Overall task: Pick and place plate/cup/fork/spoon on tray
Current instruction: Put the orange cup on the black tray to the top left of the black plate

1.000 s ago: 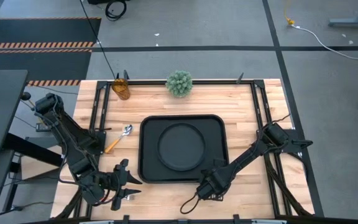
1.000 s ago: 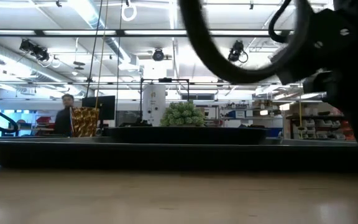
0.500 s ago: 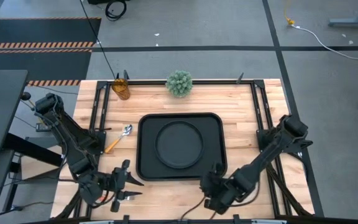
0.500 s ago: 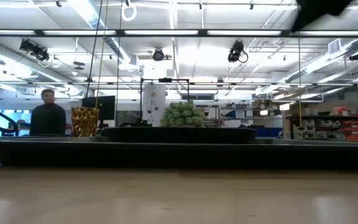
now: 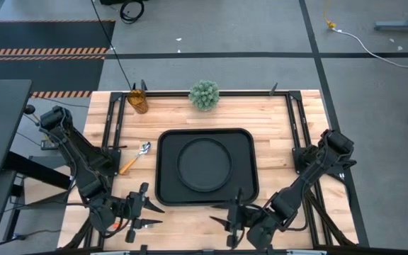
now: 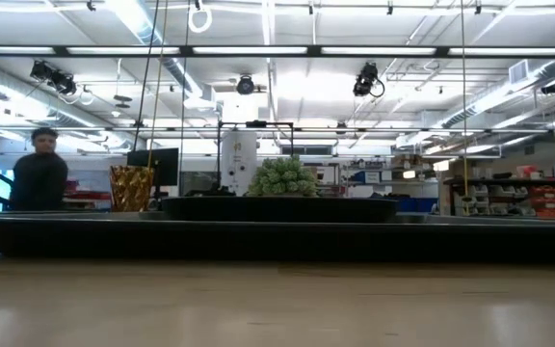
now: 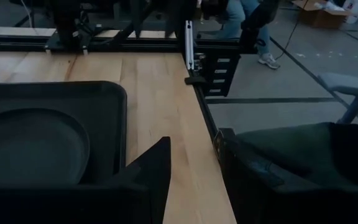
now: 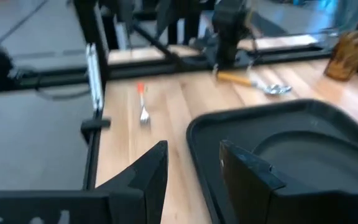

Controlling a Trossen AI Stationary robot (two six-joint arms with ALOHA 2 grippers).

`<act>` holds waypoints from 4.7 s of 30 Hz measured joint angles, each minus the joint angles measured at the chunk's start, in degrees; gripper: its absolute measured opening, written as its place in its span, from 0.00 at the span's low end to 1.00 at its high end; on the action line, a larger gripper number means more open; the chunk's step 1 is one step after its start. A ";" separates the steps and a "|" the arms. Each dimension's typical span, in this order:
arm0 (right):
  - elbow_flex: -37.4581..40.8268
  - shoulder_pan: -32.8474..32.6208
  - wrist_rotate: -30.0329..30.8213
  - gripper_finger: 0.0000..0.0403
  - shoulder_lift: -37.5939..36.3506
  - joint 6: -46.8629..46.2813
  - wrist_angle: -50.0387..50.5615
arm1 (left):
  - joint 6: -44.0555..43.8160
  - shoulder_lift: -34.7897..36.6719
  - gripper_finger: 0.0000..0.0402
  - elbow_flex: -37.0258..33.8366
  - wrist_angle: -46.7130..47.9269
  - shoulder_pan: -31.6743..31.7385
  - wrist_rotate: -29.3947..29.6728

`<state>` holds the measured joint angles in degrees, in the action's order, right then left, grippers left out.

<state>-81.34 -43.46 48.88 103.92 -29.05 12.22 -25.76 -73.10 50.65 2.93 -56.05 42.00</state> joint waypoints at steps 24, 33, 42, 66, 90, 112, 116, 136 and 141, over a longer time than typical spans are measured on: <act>-0.02 7.10 -11.29 0.38 -0.96 -4.32 -2.11 | -0.55 0.00 0.35 -0.02 0.01 0.00 -0.04; -0.02 7.37 -14.40 0.38 -0.94 -2.63 -2.29 | 2.88 -0.22 0.35 -0.02 -0.05 0.77 4.80; -0.02 7.45 -17.08 0.38 -0.85 -2.87 -6.08 | -2.33 -0.42 0.35 -0.07 4.11 6.82 10.31; 4.01 15.95 -21.76 0.38 -0.90 12.61 1.35 | -27.85 6.43 0.24 -0.07 55.15 47.94 13.50; 4.63 30.69 -36.06 0.38 -0.85 31.34 8.97 | 23.47 -1.69 0.39 5.20 41.14 111.19 -31.58; 4.63 33.63 -35.49 0.55 -0.85 32.26 23.79 | 13.93 -25.09 0.72 17.55 46.93 108.61 -26.39; 4.63 31.83 -35.46 0.54 -0.85 32.03 26.70 | 13.05 -26.48 0.62 17.55 47.33 108.42 -26.73; 4.63 16.35 -30.14 0.50 -3.26 11.39 23.02 | 8.02 -13.35 0.03 21.87 62.31 93.42 -25.12; 4.63 15.43 -28.92 0.50 -3.26 3.89 26.33 | 3.00 -6.78 0.04 22.13 63.35 80.90 -25.15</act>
<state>-76.71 -28.03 19.95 100.66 -25.16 38.56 -22.76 -79.88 72.78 66.28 24.85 16.85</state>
